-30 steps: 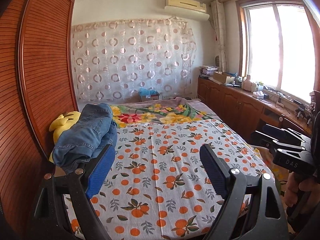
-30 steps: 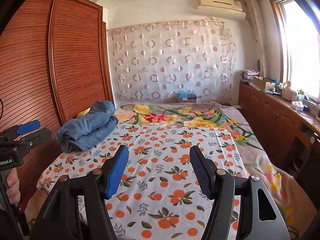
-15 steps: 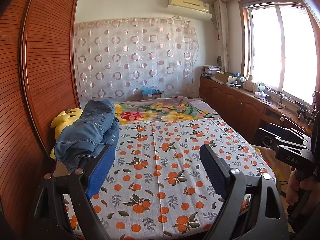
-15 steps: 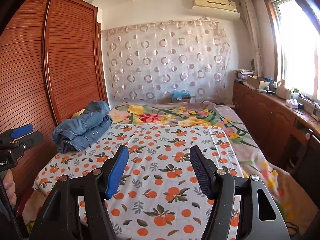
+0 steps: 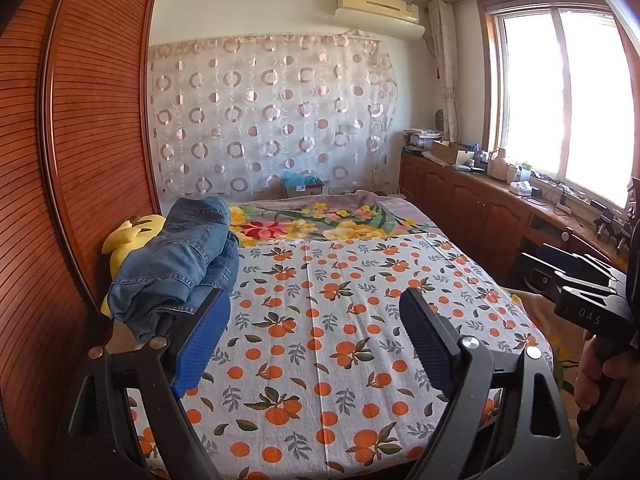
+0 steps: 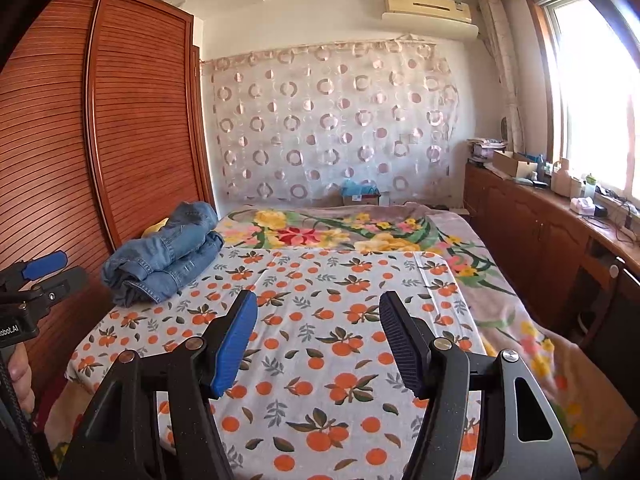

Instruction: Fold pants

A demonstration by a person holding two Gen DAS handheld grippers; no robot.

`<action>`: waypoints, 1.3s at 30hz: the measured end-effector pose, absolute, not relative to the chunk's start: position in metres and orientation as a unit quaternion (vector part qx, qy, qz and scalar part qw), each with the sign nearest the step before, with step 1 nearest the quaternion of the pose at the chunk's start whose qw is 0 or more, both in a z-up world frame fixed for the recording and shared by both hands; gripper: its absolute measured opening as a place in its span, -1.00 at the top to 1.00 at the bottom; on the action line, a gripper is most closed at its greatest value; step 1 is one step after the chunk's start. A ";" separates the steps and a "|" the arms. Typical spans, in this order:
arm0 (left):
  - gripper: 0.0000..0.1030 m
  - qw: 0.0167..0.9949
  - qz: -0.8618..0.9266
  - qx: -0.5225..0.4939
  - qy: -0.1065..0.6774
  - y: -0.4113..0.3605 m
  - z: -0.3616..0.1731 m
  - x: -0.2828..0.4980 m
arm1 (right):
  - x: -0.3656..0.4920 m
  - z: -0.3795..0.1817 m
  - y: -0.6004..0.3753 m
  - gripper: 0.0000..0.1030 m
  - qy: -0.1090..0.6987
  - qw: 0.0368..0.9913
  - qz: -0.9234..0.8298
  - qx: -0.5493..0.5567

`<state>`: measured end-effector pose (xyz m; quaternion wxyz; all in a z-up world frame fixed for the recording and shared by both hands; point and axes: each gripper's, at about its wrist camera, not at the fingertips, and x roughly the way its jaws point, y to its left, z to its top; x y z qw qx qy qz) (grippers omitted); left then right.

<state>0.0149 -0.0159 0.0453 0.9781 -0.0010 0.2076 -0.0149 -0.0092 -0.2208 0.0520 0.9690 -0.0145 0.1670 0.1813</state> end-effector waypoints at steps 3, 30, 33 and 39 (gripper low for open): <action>-0.69 0.978 -0.015 0.000 0.207 -0.016 0.046 0.015 | -0.010 0.051 -0.221 -0.27 0.166 0.969 0.182 -0.014; -0.69 0.978 -0.014 -0.001 0.207 -0.018 0.046 0.015 | -0.013 0.050 -0.218 -0.27 0.165 0.970 0.181 -0.014; -0.69 0.978 -0.014 -0.001 0.207 -0.018 0.046 0.015 | -0.013 0.049 -0.218 -0.27 0.165 0.969 0.181 -0.013; -0.69 0.978 -0.014 -0.001 0.207 -0.019 0.046 0.015 | -0.013 0.048 -0.219 -0.27 0.164 0.969 0.182 -0.013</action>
